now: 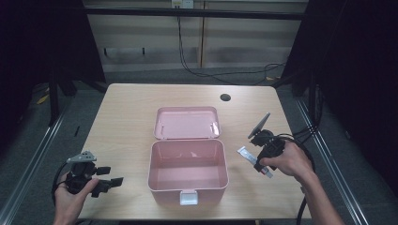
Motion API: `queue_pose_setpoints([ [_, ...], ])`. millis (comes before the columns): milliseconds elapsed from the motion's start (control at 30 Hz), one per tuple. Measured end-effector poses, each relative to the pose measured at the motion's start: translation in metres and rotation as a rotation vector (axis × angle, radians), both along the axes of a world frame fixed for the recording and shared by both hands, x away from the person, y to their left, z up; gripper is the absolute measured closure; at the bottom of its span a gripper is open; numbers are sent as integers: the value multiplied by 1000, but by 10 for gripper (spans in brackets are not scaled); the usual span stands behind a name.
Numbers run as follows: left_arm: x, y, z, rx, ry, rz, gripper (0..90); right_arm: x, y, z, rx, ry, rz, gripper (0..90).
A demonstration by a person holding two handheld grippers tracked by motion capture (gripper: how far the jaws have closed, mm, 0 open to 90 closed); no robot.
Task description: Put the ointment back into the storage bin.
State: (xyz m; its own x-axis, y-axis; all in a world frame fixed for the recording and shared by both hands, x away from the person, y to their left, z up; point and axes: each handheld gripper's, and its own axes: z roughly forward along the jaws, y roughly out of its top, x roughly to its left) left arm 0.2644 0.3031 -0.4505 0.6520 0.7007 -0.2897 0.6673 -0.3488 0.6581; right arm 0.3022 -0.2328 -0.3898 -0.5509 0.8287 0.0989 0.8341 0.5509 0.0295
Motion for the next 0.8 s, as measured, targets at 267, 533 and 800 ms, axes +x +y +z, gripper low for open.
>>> queue_pose_setpoints([
  [267, 0, 0, 0, -2, 2, 0, 226, -5, 0, 15, 12, -39, 32, 720],
  [533, 0, 0, 0, -3, 1, 1, 226, -11, 2, 29, 45, -72, 106, 719],
  [800, 0, -1, -1, -4, 1, 0, 225, -15, 3, 47, 81, -125, 168, 719],
])
